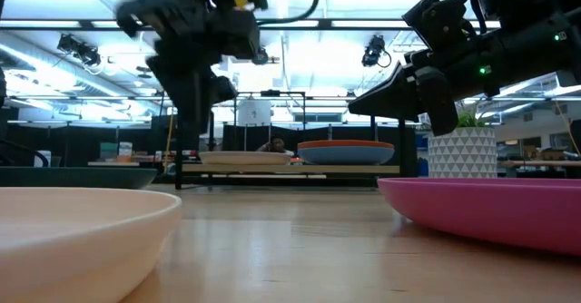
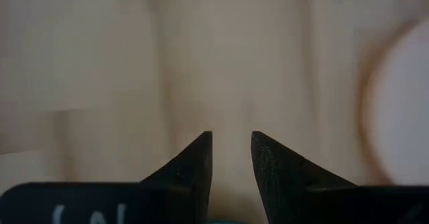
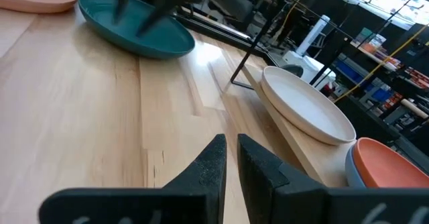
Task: Place and stack plates onto a shelf
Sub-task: Stack the light orange plate on top of the the gray plate on the shelf
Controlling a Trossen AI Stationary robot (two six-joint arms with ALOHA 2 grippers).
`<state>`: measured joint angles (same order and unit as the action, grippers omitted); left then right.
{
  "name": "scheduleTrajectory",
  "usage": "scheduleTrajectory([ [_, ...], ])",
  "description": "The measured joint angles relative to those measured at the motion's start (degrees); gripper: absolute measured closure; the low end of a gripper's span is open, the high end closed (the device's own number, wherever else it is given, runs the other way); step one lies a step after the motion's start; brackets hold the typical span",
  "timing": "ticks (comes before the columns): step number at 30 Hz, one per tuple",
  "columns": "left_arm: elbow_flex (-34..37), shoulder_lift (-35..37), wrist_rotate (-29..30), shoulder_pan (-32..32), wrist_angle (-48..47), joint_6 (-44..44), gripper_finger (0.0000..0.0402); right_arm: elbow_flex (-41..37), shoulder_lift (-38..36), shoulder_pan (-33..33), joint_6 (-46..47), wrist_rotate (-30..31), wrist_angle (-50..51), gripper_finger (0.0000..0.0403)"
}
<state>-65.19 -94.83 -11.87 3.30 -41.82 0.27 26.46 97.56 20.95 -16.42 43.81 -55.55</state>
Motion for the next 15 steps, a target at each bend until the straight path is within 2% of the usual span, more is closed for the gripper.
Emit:
scheduleTrajectory([
  [7, 0.0, 0.0, -1.5, 11.1, 3.0, -13.8, 0.029, 0.0, 0.0, 0.0, -0.7, 0.0, 0.0, 0.0359],
  [15, 0.0, -4.3, 4.1, 20.2, 12.7, -31.9, 0.029, 0.0, 0.0, 0.0, -1.8, -0.7, -0.2, 0.0359],
])
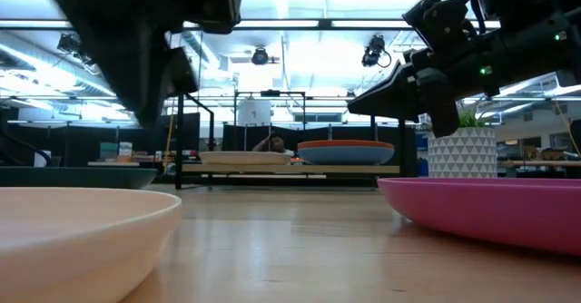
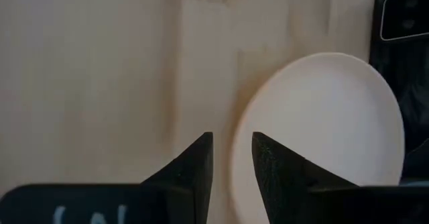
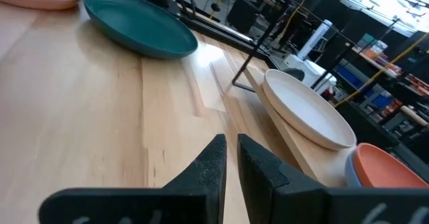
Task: Place and stack plates onto a shelf
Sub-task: Stack the light orange plate on top of the the gray plate on the shelf
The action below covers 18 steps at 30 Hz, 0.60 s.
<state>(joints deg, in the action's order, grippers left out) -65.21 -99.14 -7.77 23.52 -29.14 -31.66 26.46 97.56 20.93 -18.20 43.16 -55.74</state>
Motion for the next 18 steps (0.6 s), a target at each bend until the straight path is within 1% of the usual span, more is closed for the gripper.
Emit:
scheduleTrajectory([
  [4, 0.0, -2.3, 3.0, 2.7, 2.1, -3.9, 0.029, 0.0, 0.0, 0.0, -0.9, -2.9, -0.8, 0.0359],
  [8, 0.0, -3.9, 5.9, 4.1, 1.8, -5.2, 0.029, 0.0, 0.0, 0.0, -1.8, -5.8, -1.6, 0.0359],
  [17, 0.0, -8.7, 5.6, 6.3, 2.9, -3.5, 0.029, 0.0, 0.0, -0.2, -3.5, -7.1, -2.1, 0.0359],
  [18, 0.0, -9.1, 5.4, 6.3, 3.0, -2.3, 0.029, 0.0, 0.0, -0.3, -3.6, -7.1, -2.1, 0.0359],
])
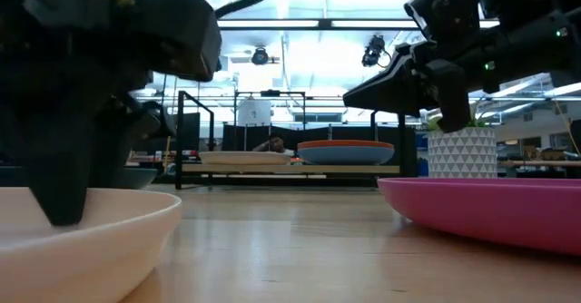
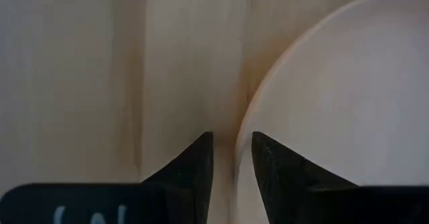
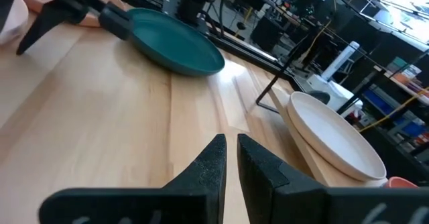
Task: Place and stack plates onto a shelf
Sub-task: Stack the light orange plate on top of the the gray plate on the shelf
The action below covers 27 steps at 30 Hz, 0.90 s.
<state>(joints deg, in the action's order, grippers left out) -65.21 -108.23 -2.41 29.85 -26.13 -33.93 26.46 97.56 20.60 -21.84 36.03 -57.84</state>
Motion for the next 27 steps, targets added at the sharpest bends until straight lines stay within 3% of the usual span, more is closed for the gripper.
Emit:
scheduleTrajectory([
  [4, -0.2, -0.5, 0.3, 0.0, -0.4, 3.3, 0.031, 0.0, 0.0, -0.7, 0.2, -0.4, 0.0, 0.0359],
  [10, 0.0, 0.7, -0.7, -1.3, -1.0, 6.4, 0.0387, 0.0, 0.0, -1.3, 1.3, -1.8, 0.0, 0.0359],
  [21, 0.0, 2.9, 6.6, -11.3, -9.6, 15.9, 0.0385, 0.0, 0.0, 0.0, 2.4, -1.7, 0.6, 0.0359],
  [27, 0.0, 2.5, 14.1, -18.5, -5.1, 24.6, 0.0357, 0.0, 0.0, 0.1, 2.8, -1.5, 1.4, 0.0359],
])
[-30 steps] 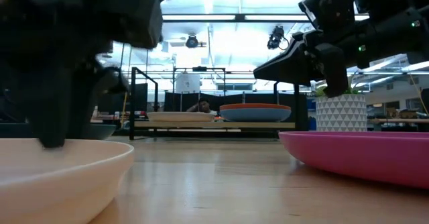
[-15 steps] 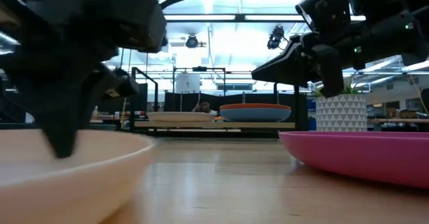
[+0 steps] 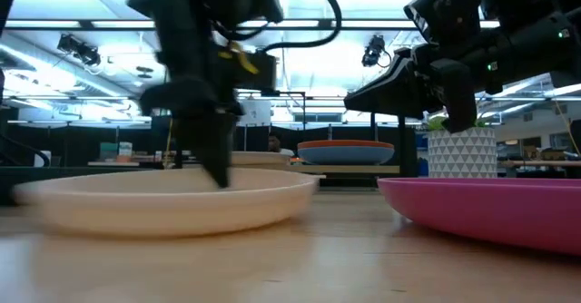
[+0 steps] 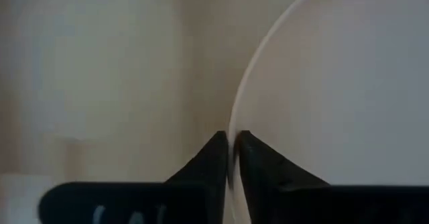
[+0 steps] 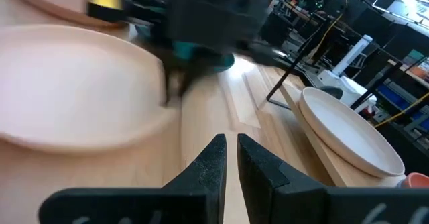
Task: Place and stack plates onto a shelf
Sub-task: Stack the light orange plate on top of the the gray plate on the shelf
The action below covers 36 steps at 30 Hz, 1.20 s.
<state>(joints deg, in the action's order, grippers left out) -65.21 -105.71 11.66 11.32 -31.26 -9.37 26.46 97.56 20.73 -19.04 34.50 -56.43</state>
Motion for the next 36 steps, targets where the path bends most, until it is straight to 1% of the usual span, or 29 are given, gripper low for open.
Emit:
scheduleTrajectory([
  [3, -0.2, 0.0, 2.7, -2.6, -1.2, -0.2, 0.0333, 0.0, 0.0, 0.0, 0.4, 0.2, 0.6, 0.0359],
  [7, -2.8, 0.1, 2.9, -4.8, -5.4, -1.0, 0.0286, 0.0, 0.0, 0.0, 0.9, 0.3, 1.1, 0.0359],
  [10, -5.5, 0.1, 3.0, -4.2, -6.8, -2.3, 0.0253, 0.0, 0.0, 0.0, 1.1, 0.3, 1.2, 0.0359],
  [13, -7.6, 0.2, -0.7, -1.4, -5.4, -2.0, 0.0238, 0.0, 0.0, 0.0, 1.5, 0.4, 1.4, 0.0359],
  [15, -7.8, 0.2, -4.6, 1.2, -2.3, -2.0, 0.0236, 0.0, 0.0, 0.1, 1.5, 0.4, 1.7, 0.0359],
  [17, -7.8, 0.2, -6.8, 3.8, -0.3, -3.5, 0.0236, 0.0, 0.0, 0.2, 1.8, 0.4, 1.7, 0.0359],
  [22, -7.8, 0.2, -7.0, 9.1, 3.6, -14.0, 0.0236, 0.0, 0.0, 0.2, 2.1, 0.4, 1.7, 0.0359],
  [24, -7.8, 0.2, -6.7, 10.8, 3.9, -17.3, 0.0235, 0.0, 0.0, 0.2, 2.4, 0.4, 1.7, 0.0359],
  [26, -7.8, -0.3, -5.3, 12.5, 3.7, -18.8, 0.0235, 0.0, 0.0, 0.2, 2.4, 0.4, 1.7, 0.0359],
  [31, -7.8, -3.2, -1.0, 15.8, 3.6, -18.7, 0.0245, 0.0, 0.0, 0.2, 2.3, 0.4, 1.3, 0.0359],
  [34, -7.8, -5.1, 1.3, 16.3, 3.4, -18.5, 0.0253, 0.0, 0.0, 0.2, 2.2, 0.4, 1.2, 0.0359],
  [36, -7.8, -6.1, 1.7, 16.3, 3.4, -18.4, 0.0257, 0.0, 0.0, 0.2, 2.1, 0.4, 1.1, 0.0359],
])
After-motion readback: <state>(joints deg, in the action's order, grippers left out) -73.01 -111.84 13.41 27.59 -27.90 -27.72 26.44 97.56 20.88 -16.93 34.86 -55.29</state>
